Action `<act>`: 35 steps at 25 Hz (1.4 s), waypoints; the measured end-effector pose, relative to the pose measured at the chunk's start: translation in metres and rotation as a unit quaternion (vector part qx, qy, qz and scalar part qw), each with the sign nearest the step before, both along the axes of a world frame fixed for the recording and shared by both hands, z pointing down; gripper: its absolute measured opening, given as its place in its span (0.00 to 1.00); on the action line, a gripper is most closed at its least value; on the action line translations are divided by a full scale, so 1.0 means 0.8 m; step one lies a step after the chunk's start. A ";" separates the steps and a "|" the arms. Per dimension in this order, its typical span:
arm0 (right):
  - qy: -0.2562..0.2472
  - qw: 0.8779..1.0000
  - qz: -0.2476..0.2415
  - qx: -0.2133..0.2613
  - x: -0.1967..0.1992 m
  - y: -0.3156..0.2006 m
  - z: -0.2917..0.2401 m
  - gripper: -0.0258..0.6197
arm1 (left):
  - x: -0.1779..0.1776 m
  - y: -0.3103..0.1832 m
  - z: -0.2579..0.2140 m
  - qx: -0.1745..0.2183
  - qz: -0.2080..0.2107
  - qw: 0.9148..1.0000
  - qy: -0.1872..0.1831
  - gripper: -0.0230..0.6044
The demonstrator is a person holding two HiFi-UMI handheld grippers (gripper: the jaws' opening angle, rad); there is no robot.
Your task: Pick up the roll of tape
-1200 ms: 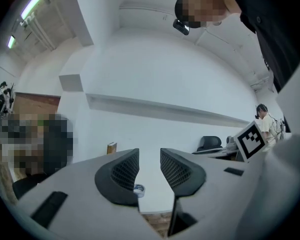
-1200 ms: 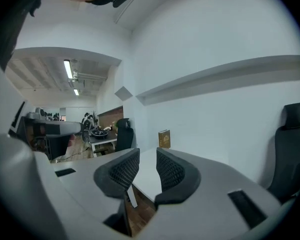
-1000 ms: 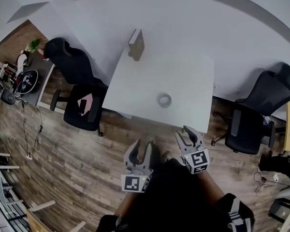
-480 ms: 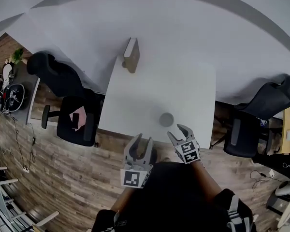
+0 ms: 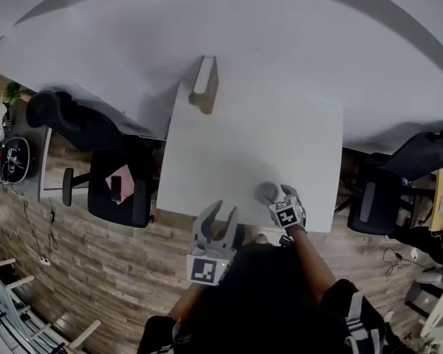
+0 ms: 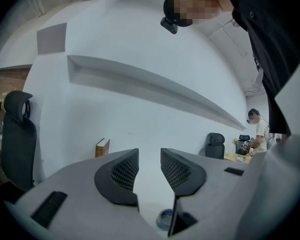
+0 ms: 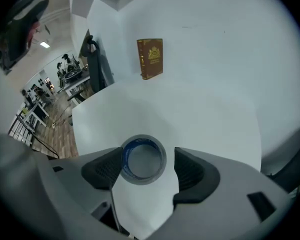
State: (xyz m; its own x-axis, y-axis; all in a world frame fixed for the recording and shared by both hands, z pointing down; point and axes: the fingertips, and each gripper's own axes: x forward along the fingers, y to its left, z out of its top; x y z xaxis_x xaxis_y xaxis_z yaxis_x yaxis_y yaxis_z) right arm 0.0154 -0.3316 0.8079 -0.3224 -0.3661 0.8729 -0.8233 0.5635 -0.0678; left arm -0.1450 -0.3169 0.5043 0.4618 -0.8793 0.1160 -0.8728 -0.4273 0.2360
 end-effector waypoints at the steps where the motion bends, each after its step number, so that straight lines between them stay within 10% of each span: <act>1: 0.005 1.000 0.009 -0.008 0.004 -0.004 0.008 0.56 | -0.003 -0.006 0.004 -0.005 0.002 1.000 0.000 0.25; 6: 0.035 0.999 0.020 -0.034 0.017 -0.022 0.059 0.53 | -0.014 -0.034 0.015 -0.014 0.009 1.000 0.005 0.25; 12: 0.064 0.996 0.025 -0.062 0.025 -0.018 0.073 0.18 | -0.017 -0.045 0.025 -0.024 0.015 1.000 0.008 0.25; 20: 0.063 0.997 0.017 -0.051 0.023 -0.017 0.065 0.13 | -0.009 -0.036 0.022 -0.021 0.015 1.000 0.009 0.25; 35: -0.061 0.989 0.024 0.130 0.079 0.062 -0.127 0.13 | 0.095 0.114 -0.025 0.032 0.003 0.999 -0.006 0.11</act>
